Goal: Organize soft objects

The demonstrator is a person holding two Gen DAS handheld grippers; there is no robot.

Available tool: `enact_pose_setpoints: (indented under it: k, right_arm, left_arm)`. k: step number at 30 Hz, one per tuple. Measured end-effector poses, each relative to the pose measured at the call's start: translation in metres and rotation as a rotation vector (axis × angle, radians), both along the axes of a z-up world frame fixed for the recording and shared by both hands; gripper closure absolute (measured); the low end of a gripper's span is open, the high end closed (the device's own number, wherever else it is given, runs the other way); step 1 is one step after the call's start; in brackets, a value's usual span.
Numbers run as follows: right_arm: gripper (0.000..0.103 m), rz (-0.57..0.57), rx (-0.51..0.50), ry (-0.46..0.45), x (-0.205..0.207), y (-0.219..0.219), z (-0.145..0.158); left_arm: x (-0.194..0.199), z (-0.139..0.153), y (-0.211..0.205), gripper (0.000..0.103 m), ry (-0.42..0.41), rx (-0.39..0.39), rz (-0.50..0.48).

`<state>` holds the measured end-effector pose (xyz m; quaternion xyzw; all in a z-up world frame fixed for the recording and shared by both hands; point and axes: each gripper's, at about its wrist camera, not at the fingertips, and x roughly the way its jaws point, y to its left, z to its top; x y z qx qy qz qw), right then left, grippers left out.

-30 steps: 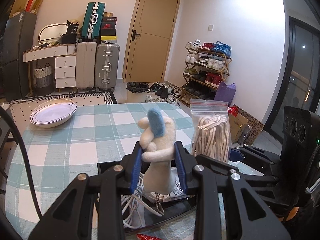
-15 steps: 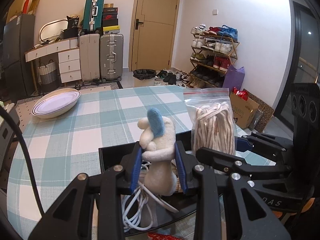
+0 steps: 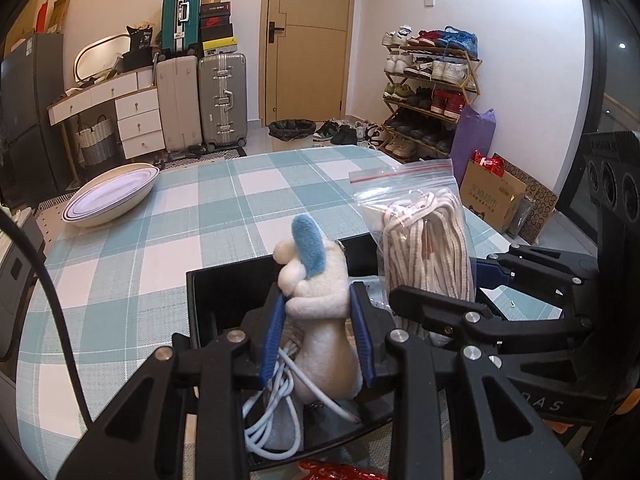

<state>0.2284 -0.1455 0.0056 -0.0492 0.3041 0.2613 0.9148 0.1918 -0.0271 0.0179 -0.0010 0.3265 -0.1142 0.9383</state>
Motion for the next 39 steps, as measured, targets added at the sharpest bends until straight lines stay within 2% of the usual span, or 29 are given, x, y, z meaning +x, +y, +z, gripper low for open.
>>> enact_pose_setpoints:
  k: [4, 9, 11, 15, 17, 18, 22, 23, 25, 32, 39]
  right_arm:
    - [0.063, 0.003, -0.012, -0.006, 0.0, 0.0, -0.001]
    - [0.059, 0.028, -0.024, -0.023, -0.006, -0.001, 0.005]
    - [0.053, 0.034, -0.038, -0.042, -0.009, -0.004, 0.008]
    - [0.046, 0.013, -0.063, -0.074, -0.014, -0.012, 0.016]
    - [0.036, 0.008, -0.065, -0.08, -0.016, -0.016, 0.018]
    - [0.035, 0.006, -0.061, -0.083, -0.018, -0.019, 0.019]
    - [0.011, -0.012, -0.042, -0.093, -0.027, -0.026, 0.022]
    - [0.005, -0.017, -0.029, -0.097, -0.03, -0.029, 0.023]
    - [0.001, -0.02, 0.003, -0.092, -0.037, -0.033, 0.025]
    - [0.001, -0.008, 0.049, -0.068, -0.059, -0.038, 0.027]
    - [0.001, 0.044, 0.05, -0.067, -0.083, -0.029, 0.026]
  left_arm:
    - [0.0, -0.001, -0.001, 0.071, 0.003, 0.006, -0.004]
    - [-0.001, 0.004, 0.002, 0.063, 0.002, -0.006, -0.016]
    - [-0.004, 0.008, 0.003, 0.05, -0.008, 0.007, -0.013]
    - [-0.011, 0.016, 0.008, 0.042, -0.029, -0.001, -0.013]
    - [-0.015, 0.02, 0.011, 0.02, -0.046, 0.0, 0.001]
    - [-0.018, 0.022, 0.012, 0.016, -0.058, -0.003, 0.015]
    - [-0.031, 0.03, 0.021, 0.0, -0.086, -0.013, 0.035]
    - [-0.035, 0.031, 0.023, 0.0, -0.094, -0.011, 0.038]
    - [-0.044, 0.033, 0.027, 0.0, -0.107, -0.005, 0.047]
    - [-0.071, 0.032, 0.035, 0.0, -0.109, 0.02, 0.072]
    - [-0.094, 0.026, 0.037, 0.0, -0.11, 0.063, 0.104]
